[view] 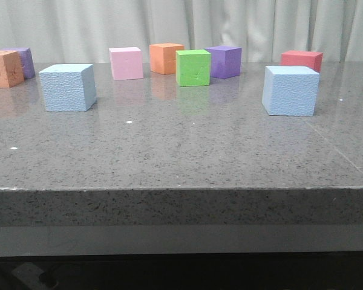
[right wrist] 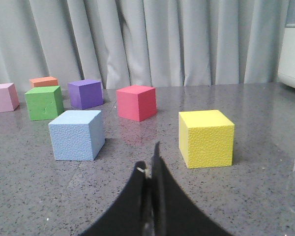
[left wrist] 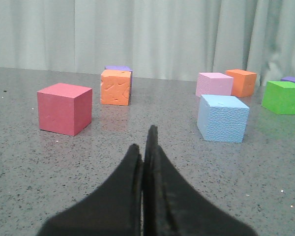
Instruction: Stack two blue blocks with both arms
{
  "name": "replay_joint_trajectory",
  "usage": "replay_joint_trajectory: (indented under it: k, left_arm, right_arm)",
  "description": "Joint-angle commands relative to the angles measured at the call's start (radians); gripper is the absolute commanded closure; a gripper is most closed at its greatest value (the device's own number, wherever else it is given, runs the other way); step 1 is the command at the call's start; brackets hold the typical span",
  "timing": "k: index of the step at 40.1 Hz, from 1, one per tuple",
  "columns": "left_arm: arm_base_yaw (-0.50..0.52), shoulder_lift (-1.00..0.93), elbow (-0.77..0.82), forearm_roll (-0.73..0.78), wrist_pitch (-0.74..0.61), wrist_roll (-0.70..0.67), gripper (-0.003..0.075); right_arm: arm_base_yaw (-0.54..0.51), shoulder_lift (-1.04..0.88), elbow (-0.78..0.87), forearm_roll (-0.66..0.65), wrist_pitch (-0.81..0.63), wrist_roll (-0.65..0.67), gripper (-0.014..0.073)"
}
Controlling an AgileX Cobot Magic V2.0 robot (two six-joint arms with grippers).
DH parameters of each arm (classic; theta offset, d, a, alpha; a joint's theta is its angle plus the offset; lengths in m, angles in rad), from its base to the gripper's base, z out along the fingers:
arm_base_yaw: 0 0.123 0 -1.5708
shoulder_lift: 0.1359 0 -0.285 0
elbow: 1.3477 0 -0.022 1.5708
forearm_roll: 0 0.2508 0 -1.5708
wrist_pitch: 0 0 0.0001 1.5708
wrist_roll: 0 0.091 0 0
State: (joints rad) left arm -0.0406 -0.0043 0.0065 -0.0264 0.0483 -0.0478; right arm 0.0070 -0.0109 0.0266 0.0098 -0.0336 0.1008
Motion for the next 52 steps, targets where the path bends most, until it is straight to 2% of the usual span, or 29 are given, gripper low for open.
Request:
replay_joint_trajectory:
  k: [1,19,29,36,43,52]
  left_arm:
    - [0.003,-0.018,0.002,-0.008,-0.085,-0.008,0.0741]
    - [0.003,-0.018,0.002,-0.001,-0.125,-0.004,0.0741]
    - [0.003,-0.018,-0.012,-0.007,-0.166,-0.004,0.0741]
    - [0.003,-0.015,-0.132,-0.042,-0.149,-0.004,0.0741]
    - [0.003,0.029,-0.323,-0.040,0.003,-0.004,0.0741]
    - [0.003,0.189,-0.550,-0.040,0.296,-0.004,0.0741]
  right_arm:
    - [-0.006,-0.017,-0.005,-0.010,-0.076,-0.002,0.0713]
    - [-0.007,-0.017,-0.005,-0.010,-0.079,-0.002,0.0713]
    - [-0.007,-0.017,-0.019,-0.010,-0.155,-0.002,0.0713]
    - [-0.007,-0.009,-0.159,-0.010,-0.012,-0.002,0.0713]
    - [-0.007,0.080,-0.348,-0.010,0.192,-0.003,0.0713]
    - [-0.007,0.267,-0.525,-0.010,0.332,-0.004,0.0713]
